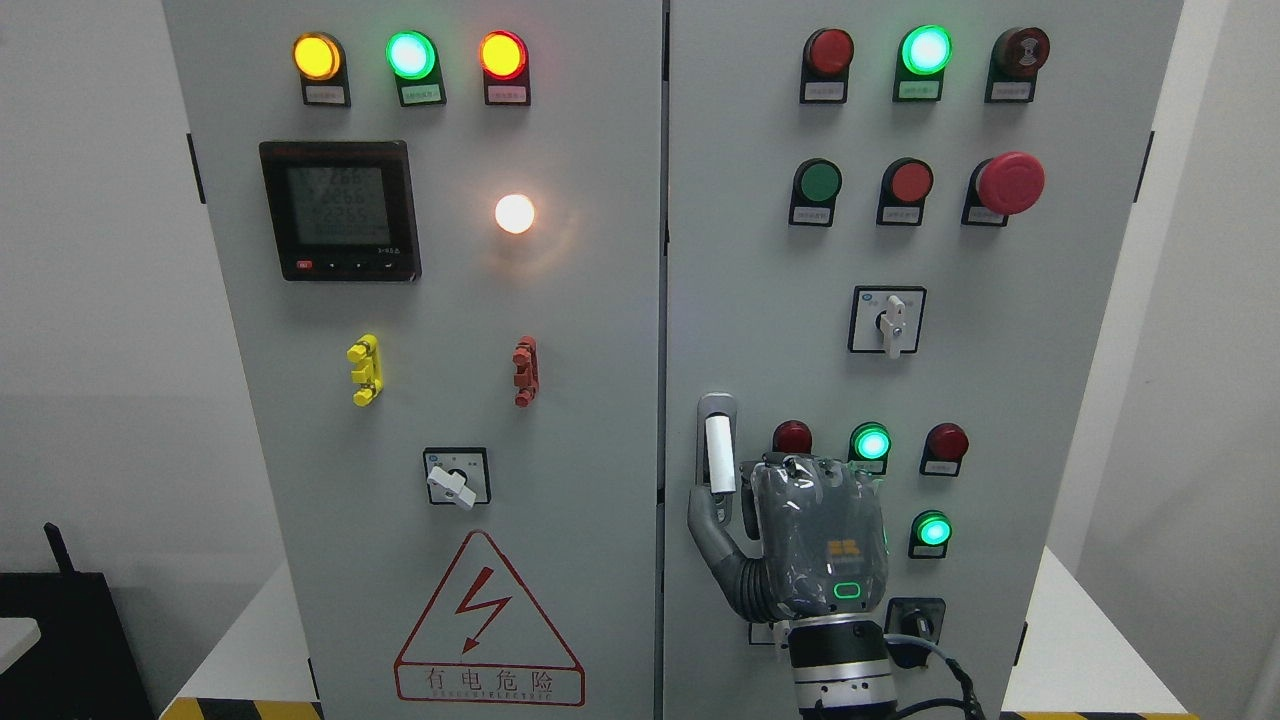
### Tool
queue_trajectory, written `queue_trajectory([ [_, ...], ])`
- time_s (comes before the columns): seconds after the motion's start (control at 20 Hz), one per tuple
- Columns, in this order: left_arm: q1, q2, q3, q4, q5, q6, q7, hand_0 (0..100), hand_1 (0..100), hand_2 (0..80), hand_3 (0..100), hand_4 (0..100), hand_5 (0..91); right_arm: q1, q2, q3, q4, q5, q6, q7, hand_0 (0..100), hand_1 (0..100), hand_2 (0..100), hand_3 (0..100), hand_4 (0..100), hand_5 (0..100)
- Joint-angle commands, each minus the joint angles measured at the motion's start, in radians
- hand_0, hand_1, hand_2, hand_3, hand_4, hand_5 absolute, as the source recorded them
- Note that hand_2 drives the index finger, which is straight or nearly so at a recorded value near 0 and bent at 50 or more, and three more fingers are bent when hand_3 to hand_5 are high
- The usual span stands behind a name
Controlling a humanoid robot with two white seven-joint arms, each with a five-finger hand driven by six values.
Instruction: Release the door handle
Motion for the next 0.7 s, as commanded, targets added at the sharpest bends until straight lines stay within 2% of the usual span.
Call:
queue_trajectory([
  [0.0,0.000,0.000,0.000,-0.009,-0.028,-0.001,0.001,12,39,0.0,0,0,0.0,0.001,0.000,-0.003,0.001,0.000,0.001,0.000,55,49,100,100,100,97],
  [0.3,0.000,0.000,0.000,-0.009,-0.028,-0.001,0.001,12,39,0.0,0,0,0.0,0.001,0.000,-0.010,0.001,0.000,0.002,-0.001,62,45,100,100,100,97],
  [0.65,0.000,0.000,0.000,-0.009,-0.028,-0.001,0.001,12,39,0.0,0,0,0.0,0.003,0.002,-0.023,-0.002,0.000,0.002,-0.001,64,44,100,100,100,97],
])
